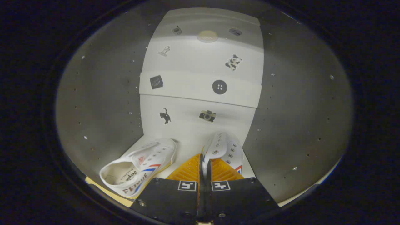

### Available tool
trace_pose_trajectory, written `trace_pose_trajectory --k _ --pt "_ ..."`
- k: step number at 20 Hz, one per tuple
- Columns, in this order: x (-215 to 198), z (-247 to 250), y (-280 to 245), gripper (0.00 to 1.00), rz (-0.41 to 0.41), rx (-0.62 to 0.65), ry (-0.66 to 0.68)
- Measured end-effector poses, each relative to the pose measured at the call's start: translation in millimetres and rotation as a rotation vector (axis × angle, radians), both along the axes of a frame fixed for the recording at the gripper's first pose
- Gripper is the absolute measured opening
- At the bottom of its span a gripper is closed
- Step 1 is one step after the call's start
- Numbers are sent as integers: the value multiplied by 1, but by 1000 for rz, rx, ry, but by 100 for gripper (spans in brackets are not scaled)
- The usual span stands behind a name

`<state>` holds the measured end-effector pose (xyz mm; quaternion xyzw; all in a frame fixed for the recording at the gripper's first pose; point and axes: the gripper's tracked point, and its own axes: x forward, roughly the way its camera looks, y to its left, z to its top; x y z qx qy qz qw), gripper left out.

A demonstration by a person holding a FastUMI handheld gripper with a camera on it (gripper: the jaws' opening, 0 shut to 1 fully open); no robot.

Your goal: Open the shoe cabinet door, grab the shoes and put them into the shoe cabinet, then close the shoe cabinet door.

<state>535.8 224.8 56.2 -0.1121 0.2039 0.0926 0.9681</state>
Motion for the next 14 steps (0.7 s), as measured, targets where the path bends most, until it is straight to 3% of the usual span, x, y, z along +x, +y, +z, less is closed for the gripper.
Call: trace_pose_trajectory --k 8,13,14 --pt "14 -28 -12 8 -19 -84 20" --pt "6 -24 -14 19 -37 -66 13" --pt "2 -20 -10 29 -25 -60 18"
